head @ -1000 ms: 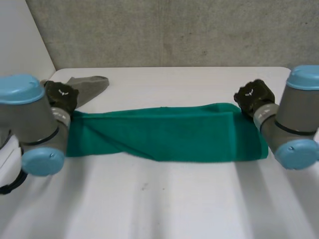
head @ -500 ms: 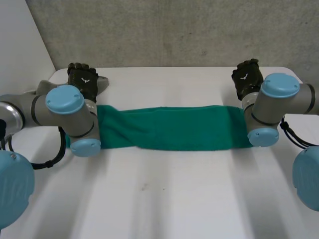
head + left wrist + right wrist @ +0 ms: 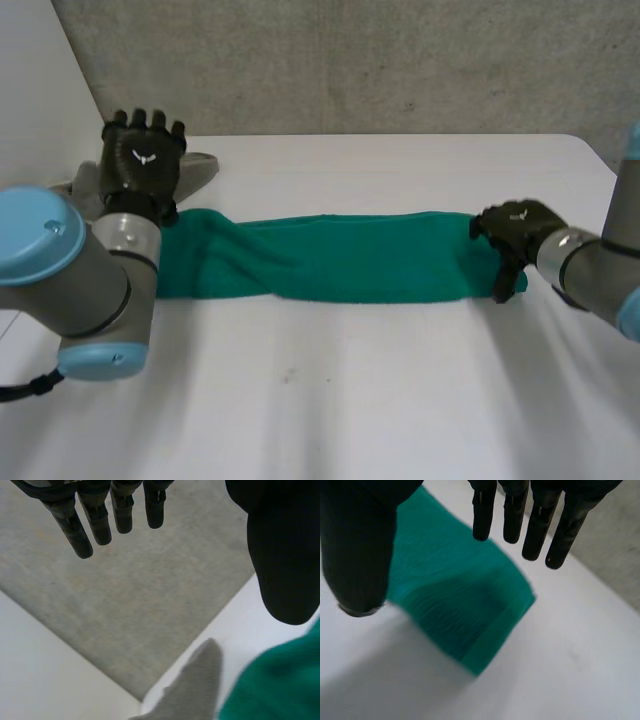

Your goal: Fold the laundry.

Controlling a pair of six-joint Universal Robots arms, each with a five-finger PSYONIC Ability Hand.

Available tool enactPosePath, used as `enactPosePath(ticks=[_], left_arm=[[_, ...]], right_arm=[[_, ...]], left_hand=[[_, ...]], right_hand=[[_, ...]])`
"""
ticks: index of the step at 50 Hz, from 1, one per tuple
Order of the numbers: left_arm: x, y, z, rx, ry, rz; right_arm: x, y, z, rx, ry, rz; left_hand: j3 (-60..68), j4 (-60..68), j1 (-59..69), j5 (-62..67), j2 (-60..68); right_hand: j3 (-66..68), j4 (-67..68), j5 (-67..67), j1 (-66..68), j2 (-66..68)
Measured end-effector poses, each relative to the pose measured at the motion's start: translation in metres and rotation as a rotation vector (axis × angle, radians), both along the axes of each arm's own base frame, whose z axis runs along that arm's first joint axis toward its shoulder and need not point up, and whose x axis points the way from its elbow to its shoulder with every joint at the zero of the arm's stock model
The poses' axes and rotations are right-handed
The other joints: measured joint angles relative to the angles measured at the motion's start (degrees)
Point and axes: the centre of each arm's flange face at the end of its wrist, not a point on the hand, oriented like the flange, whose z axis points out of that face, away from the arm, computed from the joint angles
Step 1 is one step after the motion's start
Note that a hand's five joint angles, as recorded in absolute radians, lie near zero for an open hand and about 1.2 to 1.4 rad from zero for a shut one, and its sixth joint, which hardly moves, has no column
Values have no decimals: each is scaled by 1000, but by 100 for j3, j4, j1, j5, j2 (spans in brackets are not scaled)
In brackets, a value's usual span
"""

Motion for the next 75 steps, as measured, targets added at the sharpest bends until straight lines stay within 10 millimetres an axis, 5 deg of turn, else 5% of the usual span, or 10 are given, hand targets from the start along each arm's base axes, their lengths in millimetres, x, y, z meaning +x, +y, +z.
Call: enactPosePath(ticks=[11,19,34,36,45,51,56,63,67,75], left_arm=[[5,4,-17,85,31,-25],[7,3,-19,99,28,-15],[9,5,-13,85,32,-11],[9,7,-10,79,34,-11],[10,13,-14,99,24,-16],[9,17,-19,123,13,-24],[6,20,-20,137,8,-34],[3,23,-18,134,9,-45],[2,24,-18,135,8,-47],[3,27,-22,150,2,-48]], right_arm=[[-7,-19,-54,-15,-27,-5],[-13,-33,-68,-36,-11,-27],[-65,-51,-20,-177,38,-202],[-93,-57,-12,-207,107,-246],[-160,-78,-14,-252,395,-304],[-172,-88,-8,-294,487,-304],[-141,-91,11,-385,489,-239],[-13,-60,45,-609,394,66],[78,-8,36,-703,310,379],[175,91,-18,-747,257,853]], left_hand=[[0,0,0,0,0],[0,0,0,0,0],[0,0,0,0,0],[0,0,0,0,0],[0,0,0,0,0],[0,0,0,0,0],[0,0,0,0,0],[0,0,0,0,0],[0,0,0,0,0],[0,0,0,0,0]], right_hand=[[1380,1368,1285,1192,1461],[4276,4323,4201,3500,4414],[4485,4557,4439,3681,4569],[4485,4558,4440,3681,4569],[4486,4558,4451,3681,4569],[4485,4559,4471,3681,4569],[4486,4568,4467,3704,4569],[4555,4579,4467,3706,4569],[4557,4579,4467,3706,4569],[4557,4579,4467,3710,4569]])
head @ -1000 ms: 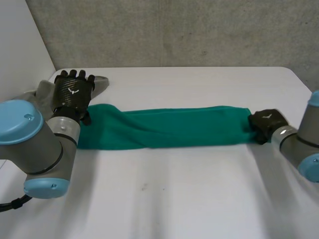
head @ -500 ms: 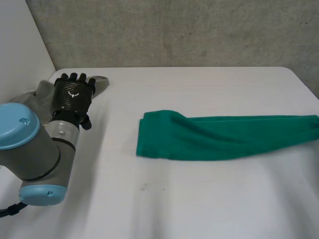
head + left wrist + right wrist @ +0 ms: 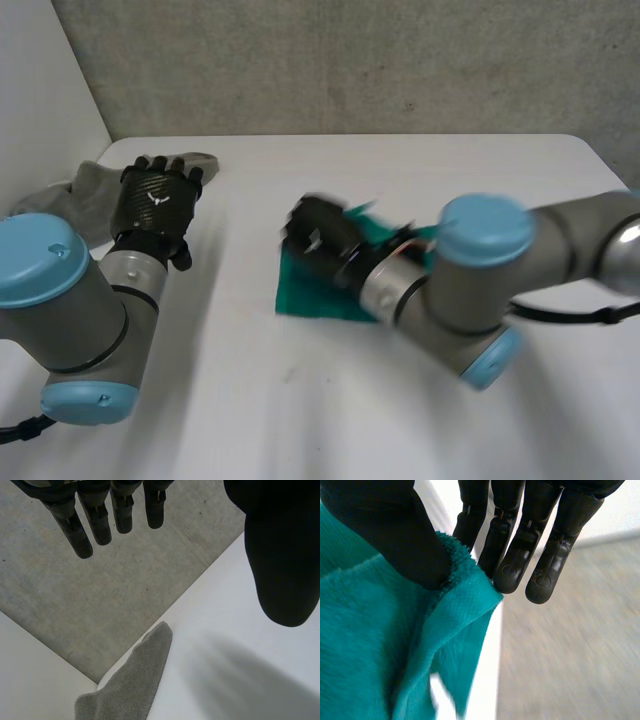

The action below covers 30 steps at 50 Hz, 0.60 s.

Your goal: Fold the laundry.

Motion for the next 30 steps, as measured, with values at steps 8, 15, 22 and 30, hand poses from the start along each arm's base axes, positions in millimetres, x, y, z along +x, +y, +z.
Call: enactPosePath(ticks=[8,15,22,30], left_arm=[[-5,3,0,-1,-1,-15],[-21,7,12,-43,18,-62],[-63,23,33,-113,61,-182],[-113,44,12,-90,53,-338]], right_arm=[[13,23,-29,77,39,66],[-5,-5,7,274,-145,-102],[-71,-46,65,727,-582,-405],[-135,-56,31,890,-544,-670]], left_hand=[[0,0,0,0,0],[0,0,0,0,0],[0,0,0,0,0],[0,0,0,0,0]], right_hand=[[-3704,-3685,-3614,-3616,-3751],[-5578,-5491,-5289,-4481,-5485],[-5578,-5491,-5289,-4481,-5485],[-5578,-5491,-5289,-4481,-5485]])
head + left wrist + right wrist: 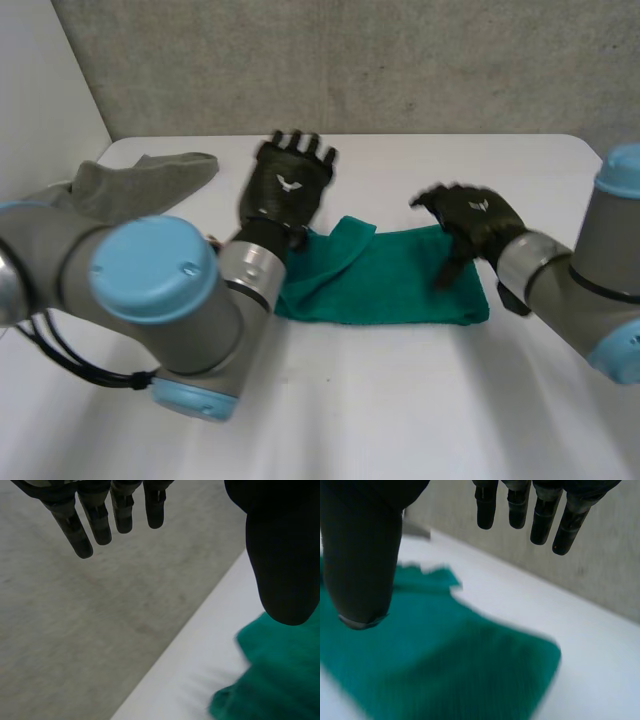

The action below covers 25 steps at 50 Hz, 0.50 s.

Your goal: Fold the laundry.

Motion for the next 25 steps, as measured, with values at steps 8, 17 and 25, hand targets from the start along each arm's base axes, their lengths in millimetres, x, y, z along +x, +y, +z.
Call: enactPosePath(ticks=[8,17,25], left_arm=[[-32,19,-38,79,-70,-164],[-46,0,-58,102,-86,-169],[-25,-58,-70,90,-75,27]], right_arm=[[-19,7,-34,-20,158,9],[-17,11,-46,-62,195,31],[-16,12,-51,-74,210,37]], left_hand=[[0,0,0,0,0],[0,0,0,-1,0],[0,9,4,-1,1]], right_hand=[[27,8,2,8,17],[979,877,784,748,897],[1830,1721,1546,1455,1800]])
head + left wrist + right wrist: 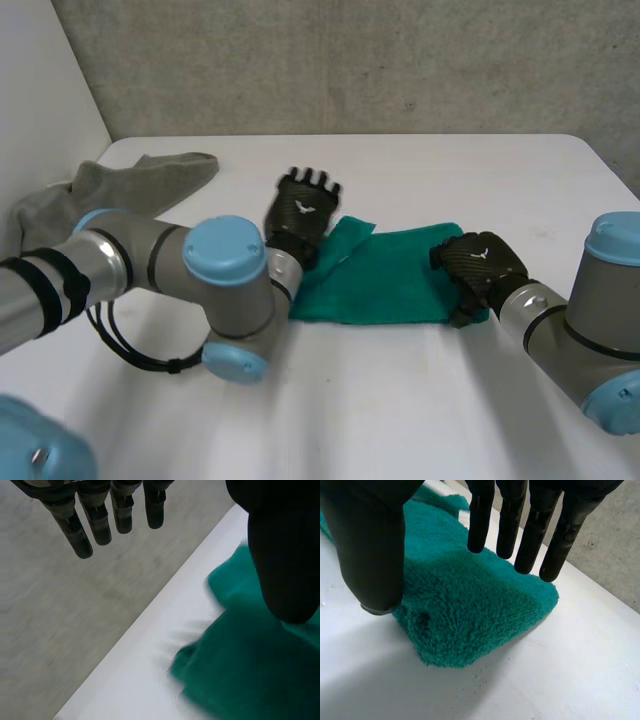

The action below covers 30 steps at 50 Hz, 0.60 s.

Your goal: Fold the laundry.

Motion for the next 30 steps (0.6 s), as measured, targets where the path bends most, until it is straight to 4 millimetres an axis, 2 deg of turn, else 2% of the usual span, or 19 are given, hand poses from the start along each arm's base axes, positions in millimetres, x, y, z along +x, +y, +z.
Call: enactPosePath(ticks=[3,4,7,12,20,21,24,27,30], left_arm=[[11,-22,-5,-12,-6,86],[11,-22,-5,-12,-6,86],[22,-39,-9,-30,-41,161],[29,-44,-9,-49,-82,217],[35,-27,8,-59,-99,256],[36,-21,12,-57,-92,250],[35,-13,17,-53,-81,240],[35,0,22,-35,-58,220],[37,12,30,-17,-33,205]], right_arm=[[0,-1,-3,-3,16,0],[0,-1,-3,-3,16,0],[-2,-2,-7,-5,33,-11],[-3,-3,-8,-11,43,-28],[-5,-6,-8,-26,53,-50],[-5,-7,-9,-29,57,-52],[-5,-7,-10,-30,60,-54],[-8,-9,-11,-48,93,-65],[-11,-12,-10,-79,149,-77]], left_hand=[[10,6,16,2,11],[10,6,16,2,11],[12,6,16,8,10],[11,6,16,2,11],[1,5,16,1,8],[1,5,16,0,8],[1,5,16,2,8],[0,-3,11,1,0],[0,-8,-3,1,-1]], right_hand=[[105,90,98,62,90],[105,90,98,62,90],[108,91,112,62,90],[232,215,225,170,214],[724,720,692,640,709],[1389,1384,1324,1210,1402],[1613,1618,1551,1378,1630],[3364,3376,3309,2789,3373],[3708,3741,3640,2874,3683]])
